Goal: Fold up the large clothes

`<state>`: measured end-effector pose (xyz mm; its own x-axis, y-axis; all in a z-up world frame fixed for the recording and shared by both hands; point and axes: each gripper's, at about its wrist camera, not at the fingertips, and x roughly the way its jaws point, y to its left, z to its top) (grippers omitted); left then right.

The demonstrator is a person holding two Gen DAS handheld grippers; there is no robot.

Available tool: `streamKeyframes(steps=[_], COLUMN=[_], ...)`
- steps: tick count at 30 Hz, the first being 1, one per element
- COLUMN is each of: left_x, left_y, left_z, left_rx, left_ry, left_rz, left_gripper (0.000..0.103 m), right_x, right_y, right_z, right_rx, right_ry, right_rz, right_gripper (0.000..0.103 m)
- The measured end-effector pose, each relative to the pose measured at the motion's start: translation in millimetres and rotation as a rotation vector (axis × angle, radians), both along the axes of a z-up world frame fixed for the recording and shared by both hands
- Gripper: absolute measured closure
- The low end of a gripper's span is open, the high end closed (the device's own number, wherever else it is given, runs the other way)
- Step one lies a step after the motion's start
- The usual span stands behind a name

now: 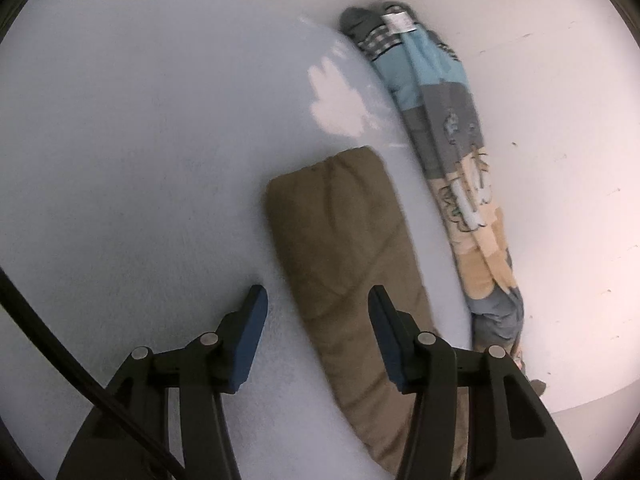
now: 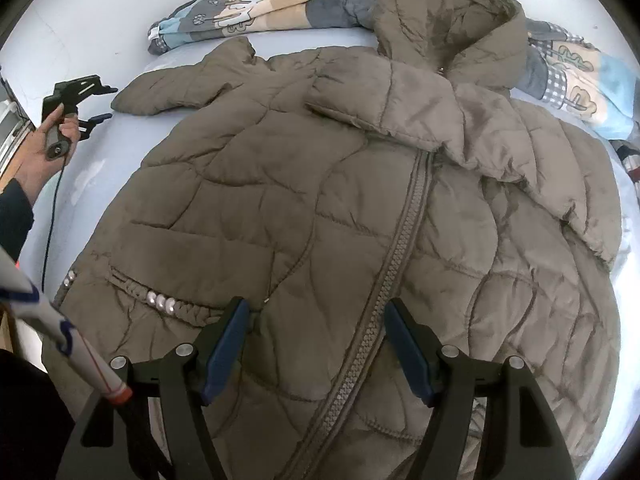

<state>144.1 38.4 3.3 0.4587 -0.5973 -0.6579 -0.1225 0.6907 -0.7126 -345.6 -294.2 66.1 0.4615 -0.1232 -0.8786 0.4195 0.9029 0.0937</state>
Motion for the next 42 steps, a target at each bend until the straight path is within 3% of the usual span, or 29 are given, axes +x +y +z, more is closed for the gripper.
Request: streamKeyframes(steps=[6,7,8,13,20,24,28,32,38,42], left_x=[7,5,3,-16,-63,-120,-185,-256,-348,-383], left_y=[-1,-1,0,-11,-81,-146,-213,-279,-362,-393], left_z=[-8,-6,-3,44,147,202,226,212,138,85], left_rx=[-0.068,-0.074,-0.086,-0.049,-0.049,-0.061,-0.057,0.001,0.144,0.324], left_ry=[-0.066,-0.079,-0.090,-0.193,-0.385,-0.479,-0.527,-0.530,-0.451,-0.436], left_rz=[0.061,0.070,0.081,0.085,-0.125,-0.303,-0.497,-0.696,-0.937,-1.021], left_gripper=[0.051,0.064,0.085,0.087,0.087,0.087,0.087,0.087,0.086,0.085], right_x=[-1,-1,-1,-3,-19,-39,-59,-81,-109,-120], right_y=[-5,-5,-6,-7,-32,-57,-79,-99,-123,-135], right_z=[-1,-1,-2,1,19,37,56,73,87,90], right_rx=[0.020,0.024,0.026,0.042,0.097,0.148,0.149,0.147,0.132,0.117], right_ry=[-0.022,-0.022,-0.024,-0.037,-0.117,-0.194,-0.256,-0.315,-0.359,-0.369], right_rz=[-0.008,-0.009,-0.010,-0.025,-0.134,-0.248,-0.351,-0.448,-0.548,-0.580], right_gripper=[0.027,0.027,0.027,0.027,0.027,0.027,0.027,0.027,0.027,0.027])
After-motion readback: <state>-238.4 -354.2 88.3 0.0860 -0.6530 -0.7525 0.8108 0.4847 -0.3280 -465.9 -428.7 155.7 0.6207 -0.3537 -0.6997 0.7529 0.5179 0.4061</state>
